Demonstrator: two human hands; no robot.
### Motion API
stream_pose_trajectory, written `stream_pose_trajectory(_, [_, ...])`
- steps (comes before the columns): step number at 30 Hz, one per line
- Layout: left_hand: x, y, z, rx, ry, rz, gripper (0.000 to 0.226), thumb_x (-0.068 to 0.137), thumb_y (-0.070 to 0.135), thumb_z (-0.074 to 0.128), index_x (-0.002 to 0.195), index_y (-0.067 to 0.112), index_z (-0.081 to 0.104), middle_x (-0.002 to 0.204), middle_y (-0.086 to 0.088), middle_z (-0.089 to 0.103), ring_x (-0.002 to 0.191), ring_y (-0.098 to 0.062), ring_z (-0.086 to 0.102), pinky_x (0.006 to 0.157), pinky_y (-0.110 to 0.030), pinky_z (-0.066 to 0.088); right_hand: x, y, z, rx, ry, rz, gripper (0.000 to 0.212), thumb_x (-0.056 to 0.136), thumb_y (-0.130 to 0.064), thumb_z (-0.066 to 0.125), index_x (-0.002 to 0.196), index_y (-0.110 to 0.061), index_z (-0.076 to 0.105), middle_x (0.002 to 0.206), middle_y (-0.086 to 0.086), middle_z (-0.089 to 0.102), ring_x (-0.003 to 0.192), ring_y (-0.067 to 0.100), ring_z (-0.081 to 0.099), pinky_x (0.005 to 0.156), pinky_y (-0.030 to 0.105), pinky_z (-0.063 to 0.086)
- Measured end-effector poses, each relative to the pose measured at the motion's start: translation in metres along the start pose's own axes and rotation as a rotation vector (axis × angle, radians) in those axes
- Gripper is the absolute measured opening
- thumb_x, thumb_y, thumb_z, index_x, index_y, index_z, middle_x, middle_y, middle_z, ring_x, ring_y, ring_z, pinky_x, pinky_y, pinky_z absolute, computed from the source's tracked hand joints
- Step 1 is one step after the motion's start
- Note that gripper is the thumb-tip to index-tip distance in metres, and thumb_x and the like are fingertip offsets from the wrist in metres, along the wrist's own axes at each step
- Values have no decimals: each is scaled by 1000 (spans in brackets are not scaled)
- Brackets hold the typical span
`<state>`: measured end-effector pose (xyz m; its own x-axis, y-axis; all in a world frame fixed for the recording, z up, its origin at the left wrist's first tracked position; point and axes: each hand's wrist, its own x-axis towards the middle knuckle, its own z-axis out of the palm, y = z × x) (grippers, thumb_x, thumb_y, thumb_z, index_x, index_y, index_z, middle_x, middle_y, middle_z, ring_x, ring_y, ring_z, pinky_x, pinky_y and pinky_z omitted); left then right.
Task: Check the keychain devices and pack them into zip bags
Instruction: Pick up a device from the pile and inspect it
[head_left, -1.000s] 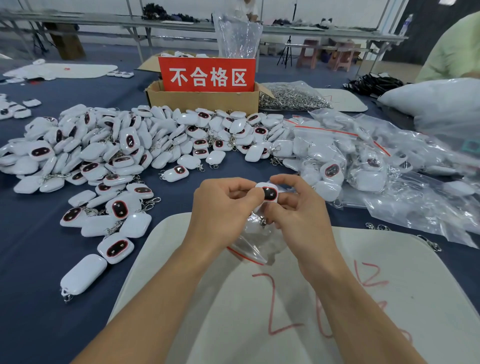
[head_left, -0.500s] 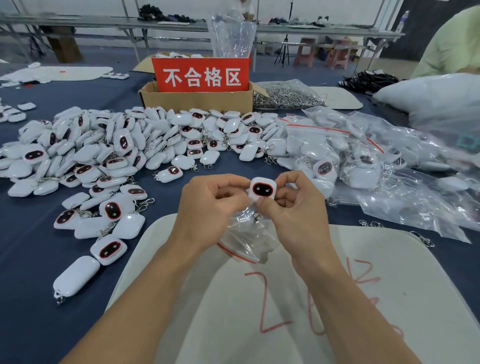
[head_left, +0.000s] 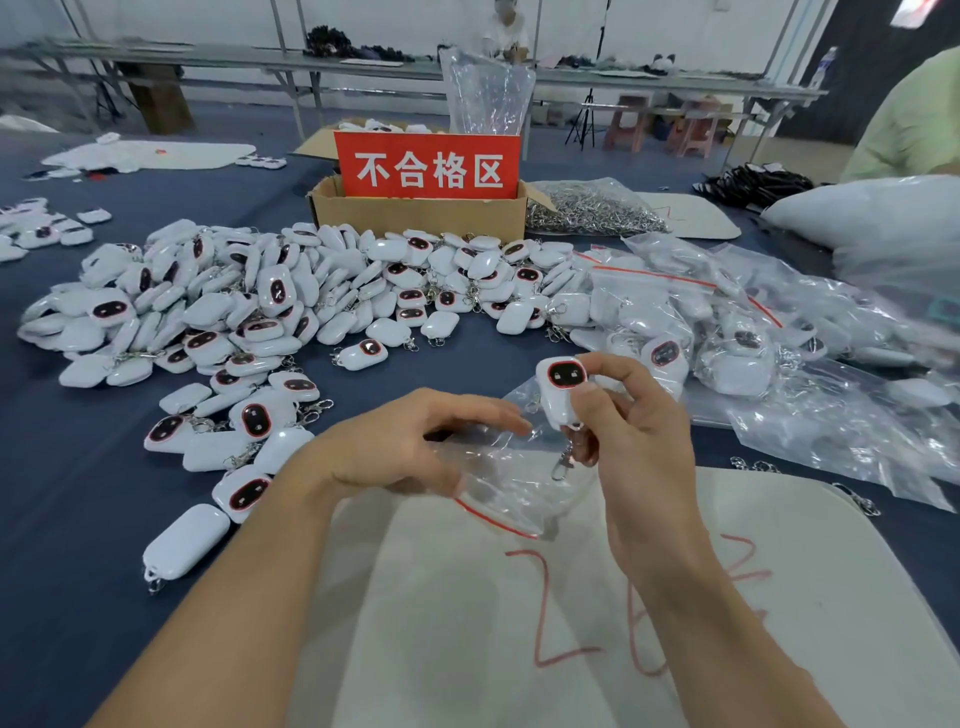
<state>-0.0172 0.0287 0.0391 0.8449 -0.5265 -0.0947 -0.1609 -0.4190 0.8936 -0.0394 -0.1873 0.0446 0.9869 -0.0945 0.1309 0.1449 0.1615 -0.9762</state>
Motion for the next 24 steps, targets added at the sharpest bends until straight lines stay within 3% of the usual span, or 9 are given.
stream_pose_trajectory(2, [-2, -1, -3, 22, -67, 10, 79, 64, 13, 77, 137, 42, 63, 142, 7, 62, 134, -27, 57, 112, -54, 46, 1, 0, 0, 31, 42, 59, 15, 96, -8, 66, 97, -23, 68, 66, 2, 59, 49, 16, 42, 46, 18, 39])
stream_pose_trajectory(4, [2, -4, 0, 0, 32, 6, 70, 65, 10, 79, 129, 37, 69, 134, 8, 68, 127, -18, 63, 108, -40, 51, 3, -2, -2, 80, 74, 105, 20, 96, -1, 64, 91, -20, 62, 66, 3, 56, 46, 16, 41, 44, 19, 36])
stream_pose_trajectory(7, [10, -6, 8, -157, 234, -41, 22, 74, 21, 85, 96, 23, 82, 111, -8, 78, 104, -33, 73, 94, -51, 60, 3, -7, -6, 179, -25, 104, 25, 95, 2, 65, 84, -20, 61, 63, -1, 52, 46, 14, 42, 47, 19, 36])
stream_pose_trajectory(9, [14, -4, 12, -215, 337, -76, 21, 74, 33, 86, 86, 16, 81, 91, -10, 79, 81, -25, 71, 76, -43, 62, -1, -9, -6, 206, -173, 49, 23, 89, 0, 71, 83, -22, 67, 63, 0, 55, 47, 15, 44, 49, 21, 37])
stream_pose_trajectory(12, [19, 1, 18, -178, 449, -60, 29, 64, 43, 84, 79, 18, 81, 71, -1, 73, 64, -10, 60, 63, -28, 47, -11, -10, 2, -77, -321, -124, 24, 76, -13, 78, 90, -30, 70, 64, -4, 62, 50, 11, 47, 50, 22, 42])
stream_pose_trajectory(15, [20, 4, 20, -216, 453, -31, 29, 68, 45, 81, 80, 19, 83, 78, -10, 78, 66, -13, 67, 63, -26, 51, -19, 0, 9, -566, -199, -384, 28, 73, -15, 79, 91, -34, 69, 72, -15, 65, 55, 6, 50, 56, 12, 44])
stream_pose_trajectory(19, [21, 4, 18, -331, 495, -9, 16, 76, 26, 77, 88, 18, 85, 88, -6, 81, 80, -15, 72, 81, -31, 57, -15, 11, 7, -724, -13, -462, 30, 74, -11, 82, 92, -32, 71, 70, -29, 59, 63, -1, 55, 64, 6, 41])
stream_pose_trajectory(21, [21, 5, 20, -341, 508, 7, 8, 82, 20, 79, 87, 20, 86, 86, -6, 80, 77, -13, 68, 75, -25, 54, -11, 15, 5, -786, 75, -513, 30, 73, -4, 83, 86, -28, 73, 64, -28, 54, 65, -6, 53, 68, 6, 39])
stream_pose_trajectory(24, [21, 8, 27, -366, 479, 45, 12, 89, 9, 76, 89, 17, 85, 84, -10, 80, 74, -14, 70, 69, -21, 55, -10, 19, 10, -916, 94, -666, 24, 72, -5, 81, 79, -28, 77, 75, -16, 67, 78, 8, 51, 79, 20, 35])
